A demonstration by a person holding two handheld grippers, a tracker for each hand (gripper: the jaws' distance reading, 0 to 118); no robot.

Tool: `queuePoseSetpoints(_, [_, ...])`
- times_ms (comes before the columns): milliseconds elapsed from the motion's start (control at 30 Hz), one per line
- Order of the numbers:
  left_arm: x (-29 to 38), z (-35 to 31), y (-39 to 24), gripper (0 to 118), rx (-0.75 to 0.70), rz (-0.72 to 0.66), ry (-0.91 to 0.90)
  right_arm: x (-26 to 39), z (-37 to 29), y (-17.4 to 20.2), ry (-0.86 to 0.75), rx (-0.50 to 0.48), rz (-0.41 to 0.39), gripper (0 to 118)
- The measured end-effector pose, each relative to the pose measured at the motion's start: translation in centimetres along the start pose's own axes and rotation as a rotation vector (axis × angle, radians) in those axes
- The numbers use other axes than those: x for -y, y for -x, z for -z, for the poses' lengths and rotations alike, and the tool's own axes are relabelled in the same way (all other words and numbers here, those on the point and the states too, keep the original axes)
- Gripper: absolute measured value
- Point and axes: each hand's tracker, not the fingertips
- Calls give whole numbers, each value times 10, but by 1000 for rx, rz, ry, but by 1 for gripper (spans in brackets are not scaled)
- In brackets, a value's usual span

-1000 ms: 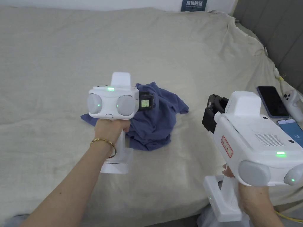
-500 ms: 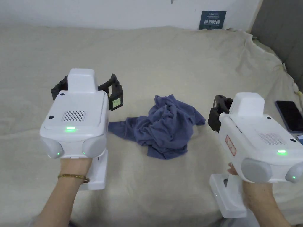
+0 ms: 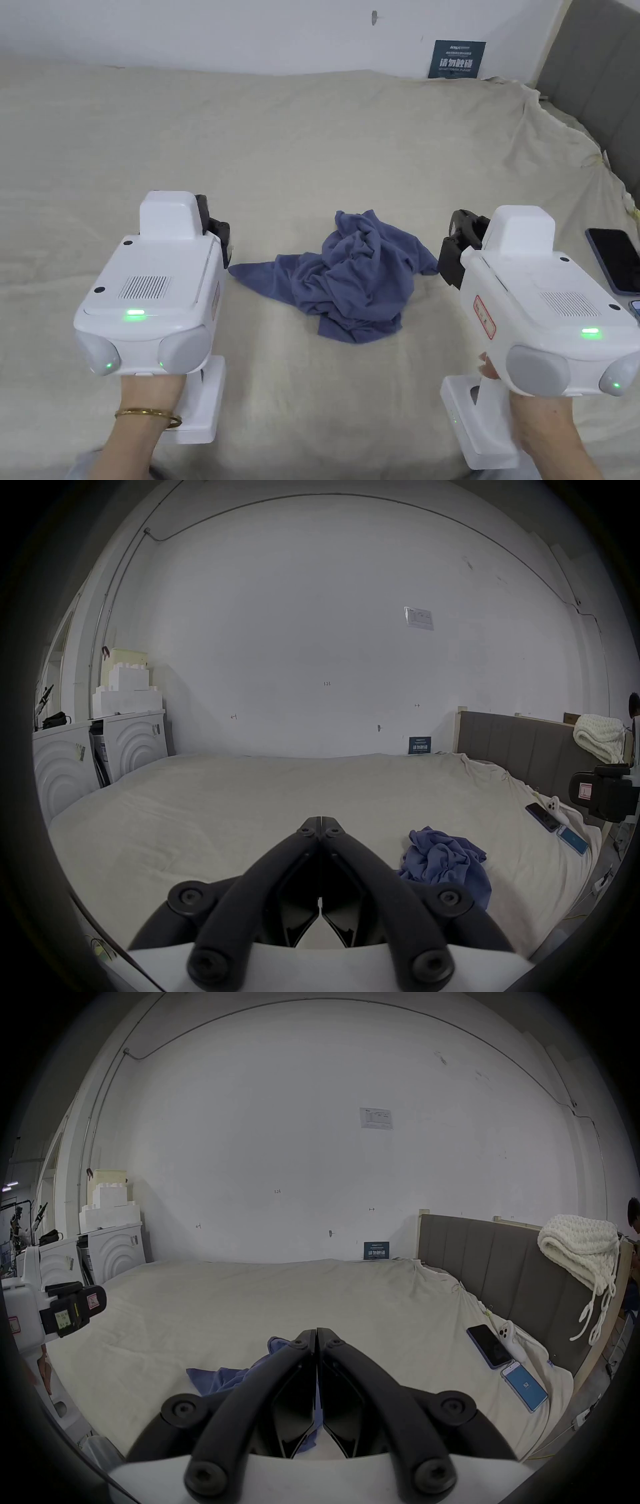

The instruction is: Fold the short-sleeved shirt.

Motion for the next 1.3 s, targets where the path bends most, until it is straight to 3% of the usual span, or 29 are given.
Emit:
queuePoseSetpoints(467, [0,-6,-8,0,6,-9,12,3,5,-4,15,28,20,2])
queuePoseSetpoints(533, [1,-5,-8,0,7,-6,15,1,10,-7,33,35,34,25])
queuePoseSetpoints(567, [2,-4,-8,0,7,-4,17,-1,12,-9,38,32,39,45])
queuePoseSetpoints(600, [2,-4,-8,0,8,-4,19,-3,16,-12,50,31,38,76])
queuePoseSetpoints(633, [3,-3,-8,0,9,-4,22,-8,16,-9,66,27,36,96])
queuePoseSetpoints(700, [5,2,-6,0,9,-2,26,-14,22,-9,74,43,29,113])
queuePoseSetpoints(833, [7,6,-5,0,10,-13,30,-26,48,-20,128,58,11,115])
queuePoseSetpoints(1067, [12,23,-4,0,16,-14,39,-38,139,-43,362,109,-55,115])
queuePoseSetpoints(1300, [17,45,-6,0,21,-24,65,-4,240,-65,714,122,54,113])
